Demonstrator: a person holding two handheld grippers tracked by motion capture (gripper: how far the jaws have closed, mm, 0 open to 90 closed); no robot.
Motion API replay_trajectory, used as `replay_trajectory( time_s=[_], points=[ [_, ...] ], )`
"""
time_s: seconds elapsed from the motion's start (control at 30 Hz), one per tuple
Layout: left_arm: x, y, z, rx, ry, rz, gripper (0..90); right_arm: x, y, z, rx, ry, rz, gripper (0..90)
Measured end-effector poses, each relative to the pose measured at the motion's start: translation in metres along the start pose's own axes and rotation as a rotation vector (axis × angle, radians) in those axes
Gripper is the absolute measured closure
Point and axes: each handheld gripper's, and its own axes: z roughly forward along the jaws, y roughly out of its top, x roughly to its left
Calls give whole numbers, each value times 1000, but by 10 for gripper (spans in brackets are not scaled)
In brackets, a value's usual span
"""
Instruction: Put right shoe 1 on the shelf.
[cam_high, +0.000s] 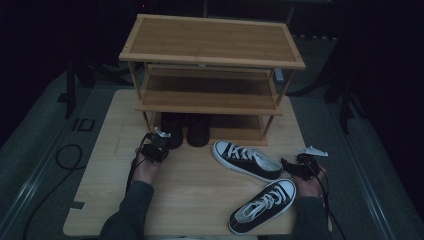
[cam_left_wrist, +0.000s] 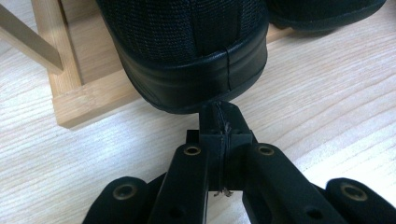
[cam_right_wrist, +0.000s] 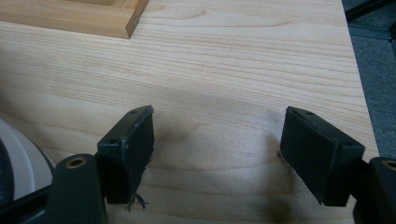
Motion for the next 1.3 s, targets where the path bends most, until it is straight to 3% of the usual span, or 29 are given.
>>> replay_trajectory(
  time_s=[0.47,0.63,0.73,0.87,0.97,1.3],
  points=[
    [0,7,7,-2,2,-1,879,0,0,0,0,0,0,258],
    [-4,1,4,-49,-61,4,793,0,0,0,0,0,0,258],
    [-7,0,3,-75,-101,-15,761,0,0,0,0,0,0,258],
    [-16,2,2,-85,-130,10,718,0,0,0,4,14,-14,220],
    [-22,2,3,-83,-134,36,694,0,0,0,7,17,-20,218],
    [-26,2,3,-82,-143,43,671,1,0,0,5,9,-11,221]
  ],
)
